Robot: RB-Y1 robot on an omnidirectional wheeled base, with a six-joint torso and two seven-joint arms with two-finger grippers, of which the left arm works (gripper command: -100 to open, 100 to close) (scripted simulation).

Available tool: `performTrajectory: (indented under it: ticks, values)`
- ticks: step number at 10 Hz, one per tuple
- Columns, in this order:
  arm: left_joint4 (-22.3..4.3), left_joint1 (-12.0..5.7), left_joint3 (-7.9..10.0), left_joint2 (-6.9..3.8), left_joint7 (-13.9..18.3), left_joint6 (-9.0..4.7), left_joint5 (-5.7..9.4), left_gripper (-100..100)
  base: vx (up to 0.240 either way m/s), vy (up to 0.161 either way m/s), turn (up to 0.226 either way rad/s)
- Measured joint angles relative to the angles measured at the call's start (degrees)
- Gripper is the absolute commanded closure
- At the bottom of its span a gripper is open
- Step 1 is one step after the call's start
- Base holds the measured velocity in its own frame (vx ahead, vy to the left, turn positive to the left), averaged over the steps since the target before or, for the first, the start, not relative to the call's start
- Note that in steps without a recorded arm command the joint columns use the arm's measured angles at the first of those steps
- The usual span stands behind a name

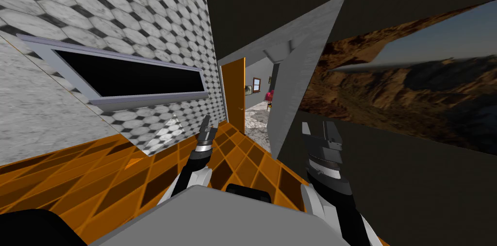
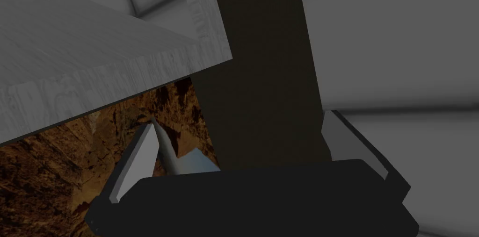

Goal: Push the door open

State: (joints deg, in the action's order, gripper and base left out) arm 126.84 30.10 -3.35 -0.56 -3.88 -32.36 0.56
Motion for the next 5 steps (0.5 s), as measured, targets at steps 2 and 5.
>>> performTrajectory:
  ticks: [2, 5]
  values:
    - [-2.0, -0.89, 0.11, -0.7, 0.5, -0.3, -0.03, -100, 0.077, 0.073, -0.042]
    - [-5.6, -2.35, -0.11, -1.37, 0.9, -1.17, -0.36, -100, 0.099, 0.087, -0.038]
